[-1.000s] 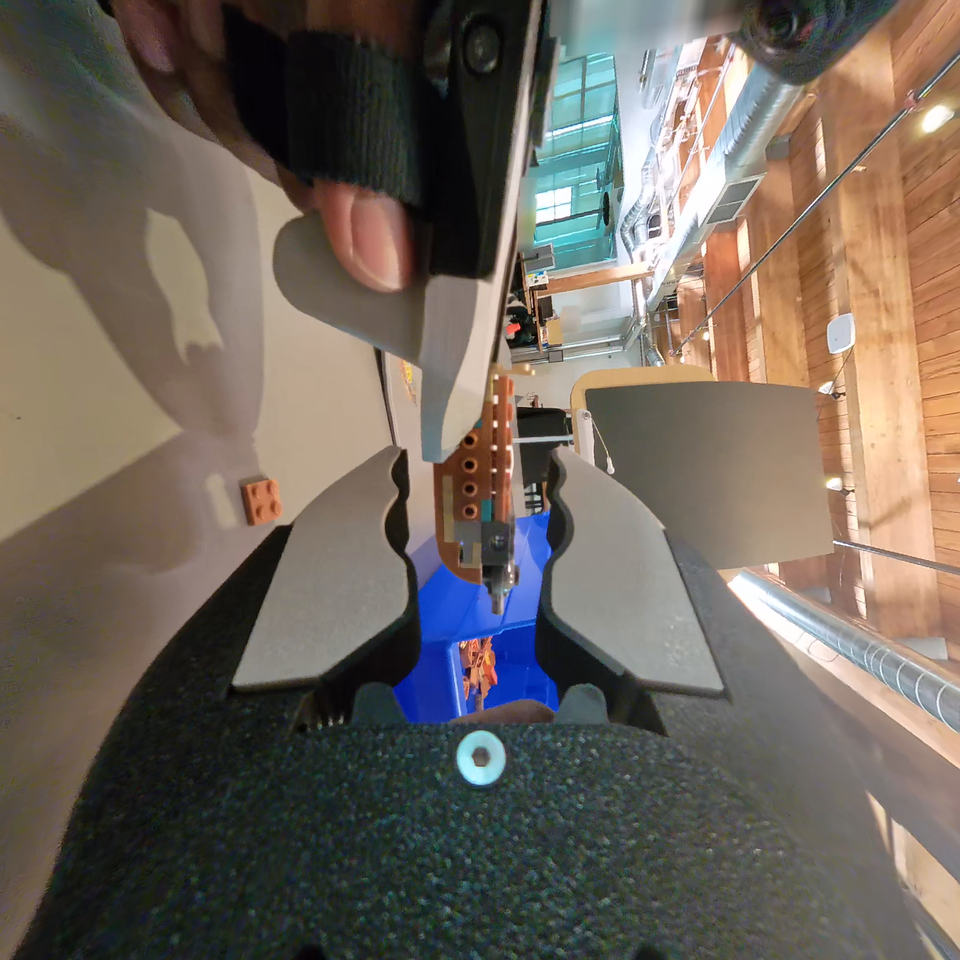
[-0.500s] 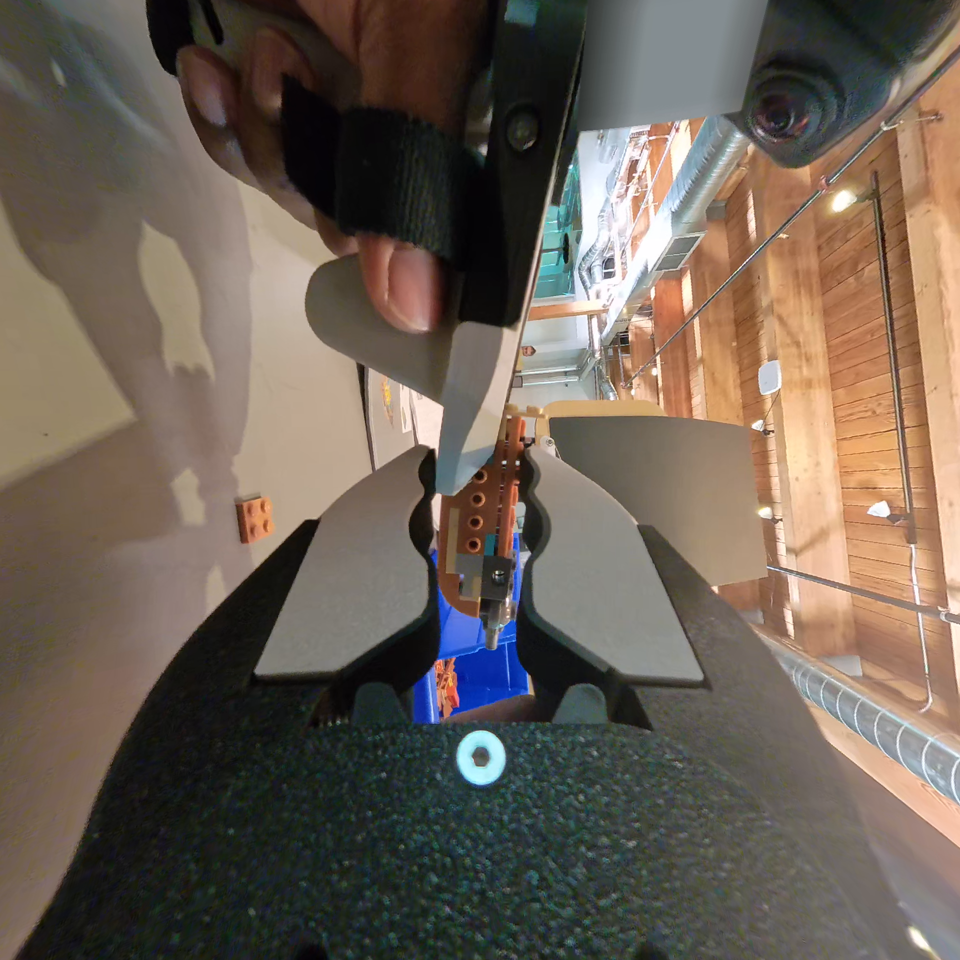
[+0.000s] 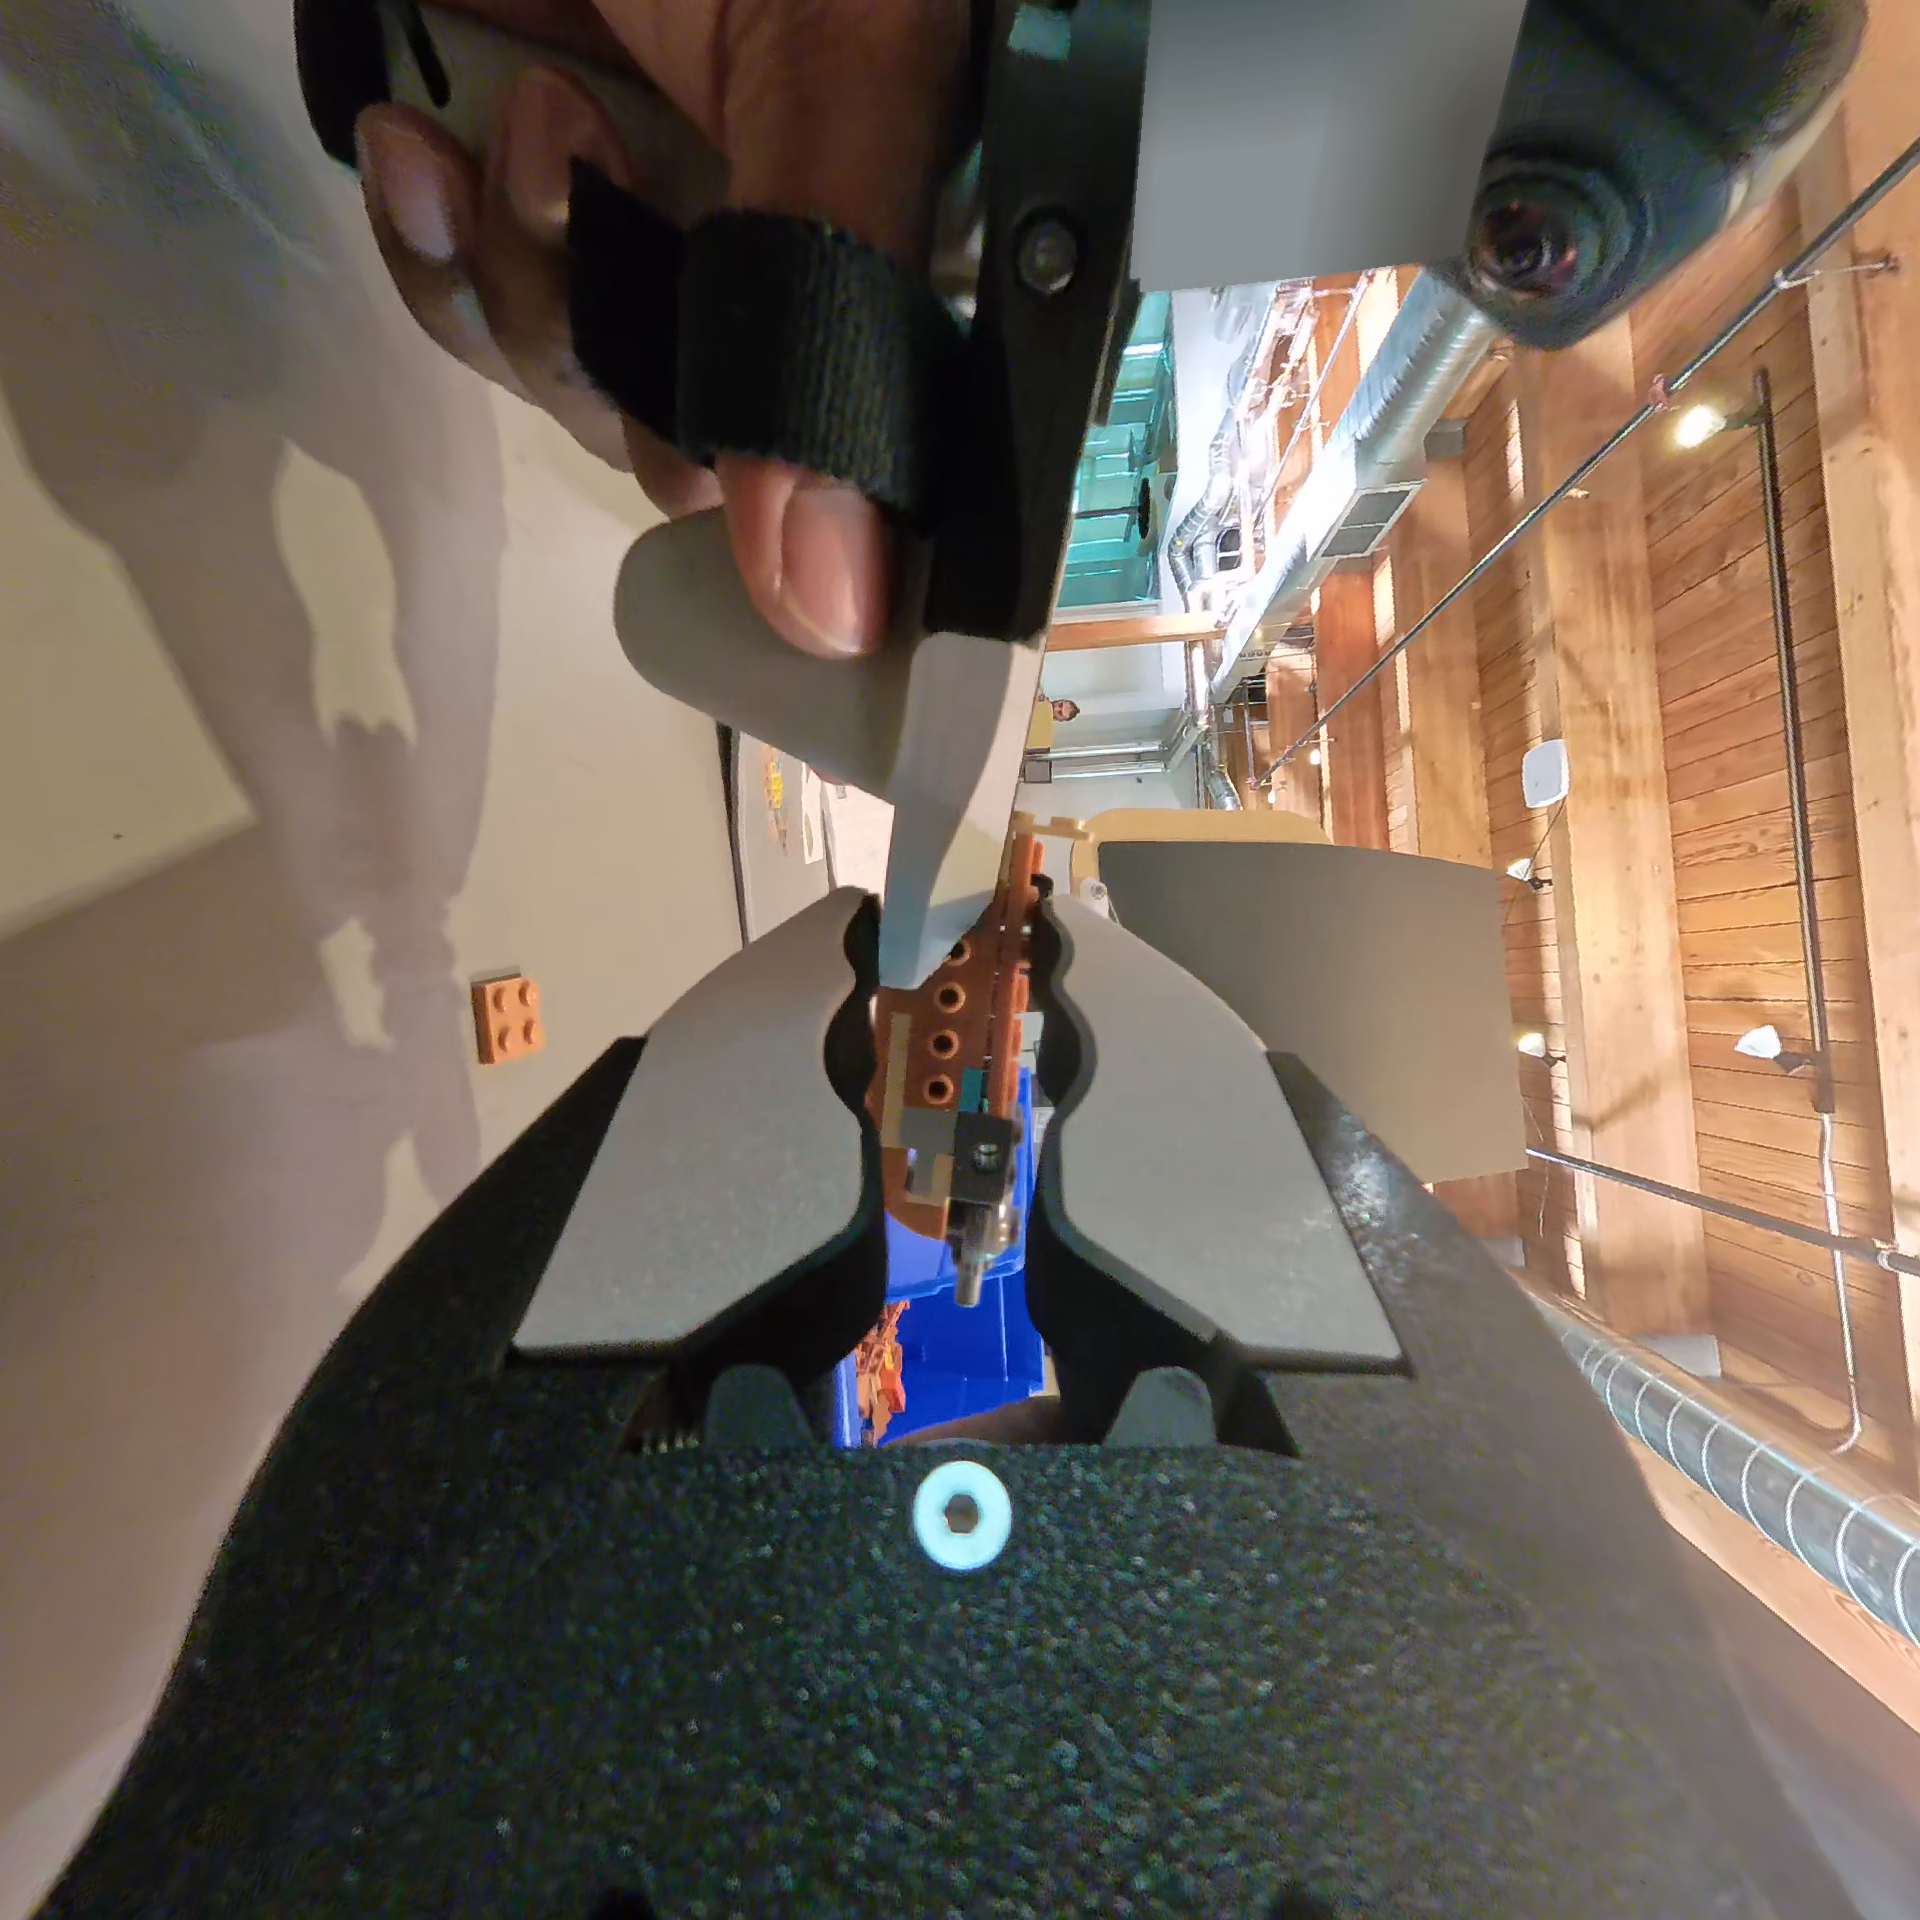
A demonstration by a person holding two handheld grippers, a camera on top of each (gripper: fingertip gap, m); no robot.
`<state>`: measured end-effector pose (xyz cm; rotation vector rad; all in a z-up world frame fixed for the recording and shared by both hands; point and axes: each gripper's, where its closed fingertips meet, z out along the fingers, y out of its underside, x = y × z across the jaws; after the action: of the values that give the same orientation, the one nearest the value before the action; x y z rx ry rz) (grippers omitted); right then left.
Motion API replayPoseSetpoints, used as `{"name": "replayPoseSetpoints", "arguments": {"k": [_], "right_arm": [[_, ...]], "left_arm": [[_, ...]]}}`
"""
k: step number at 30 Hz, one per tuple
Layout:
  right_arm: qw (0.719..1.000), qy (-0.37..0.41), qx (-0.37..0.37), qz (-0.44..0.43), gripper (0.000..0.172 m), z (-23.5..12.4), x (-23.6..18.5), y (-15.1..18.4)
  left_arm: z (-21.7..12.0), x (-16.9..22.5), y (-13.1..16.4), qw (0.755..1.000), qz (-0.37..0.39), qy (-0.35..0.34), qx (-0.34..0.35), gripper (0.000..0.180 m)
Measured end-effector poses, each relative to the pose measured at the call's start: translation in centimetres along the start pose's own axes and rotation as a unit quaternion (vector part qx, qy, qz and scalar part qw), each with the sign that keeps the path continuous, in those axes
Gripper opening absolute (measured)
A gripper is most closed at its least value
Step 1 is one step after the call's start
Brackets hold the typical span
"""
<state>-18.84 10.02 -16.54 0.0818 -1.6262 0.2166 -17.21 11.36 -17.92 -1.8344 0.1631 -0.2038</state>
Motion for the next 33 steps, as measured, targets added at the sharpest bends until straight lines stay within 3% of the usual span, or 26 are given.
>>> {"name": "replayPoseSetpoints", "arguments": {"k": [5, 6, 10, 17, 33], "right_arm": [[1.000, 0.022, 0.000, 0.007, 0.032, 0.3, 0.4, 0.1], [1.000, 0.029, -0.006, 0.006, 0.041, 0.4, 0.6, 0.3], [0.999, 0.028, -0.026, 0.024, 0.045, 0.5, 1.0, 1.6], [0.999, 0.031, -0.037, 0.004, 0.028, 0.7, 0.8, 1.9], [0.999, 0.000, -0.043, -0.019, 0.026, 0.1, 0.4, 2.0]], "left_arm": [[-0.2, -0.4, -0.3, 1.000, 0.010, -0.015, 0.006, 0.018], [-0.3, -0.5, -0.4, 1.000, 0.001, -0.013, 0.011, 0.018], [-0.6, -1.0, -0.8, 0.999, -0.036, -0.006, 0.027, 0.018], [-0.5, -0.9, -0.5, 0.999, -0.047, 0.004, 0.020, 0.018], [-0.1, -0.5, 0.1, 0.999, -0.038, 0.003, 0.001, 0.018]]}}
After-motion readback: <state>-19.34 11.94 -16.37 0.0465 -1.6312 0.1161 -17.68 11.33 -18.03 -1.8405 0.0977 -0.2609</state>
